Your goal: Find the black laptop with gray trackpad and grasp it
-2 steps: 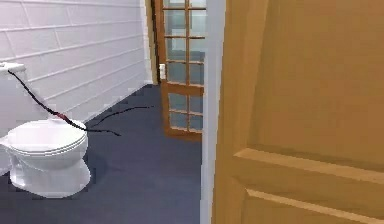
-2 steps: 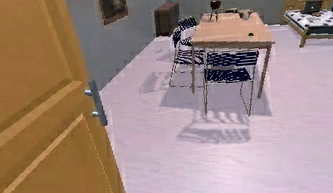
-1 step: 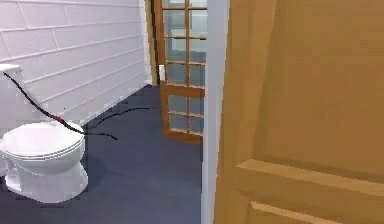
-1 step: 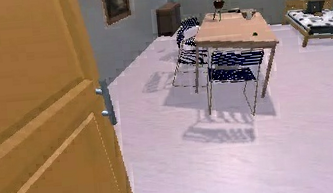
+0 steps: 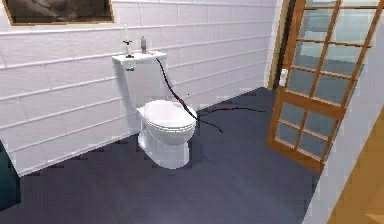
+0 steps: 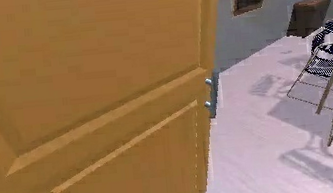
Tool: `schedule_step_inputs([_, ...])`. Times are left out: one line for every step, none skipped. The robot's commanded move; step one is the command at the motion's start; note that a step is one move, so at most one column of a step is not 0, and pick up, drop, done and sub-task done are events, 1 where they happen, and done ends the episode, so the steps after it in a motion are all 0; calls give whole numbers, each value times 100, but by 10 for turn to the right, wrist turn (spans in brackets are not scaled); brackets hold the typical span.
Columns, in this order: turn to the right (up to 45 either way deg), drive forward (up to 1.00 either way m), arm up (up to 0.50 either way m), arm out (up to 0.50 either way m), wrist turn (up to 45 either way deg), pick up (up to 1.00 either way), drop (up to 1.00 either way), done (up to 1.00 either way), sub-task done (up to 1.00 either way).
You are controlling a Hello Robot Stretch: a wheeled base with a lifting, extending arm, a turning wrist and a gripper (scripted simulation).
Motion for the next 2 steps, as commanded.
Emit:
schedule_step_inputs([0, 15, 0, 0, 0, 0, 0, 0, 0])
schedule_step_inputs([-60, 0, 0, 0, 0, 0, 0, 0, 0])
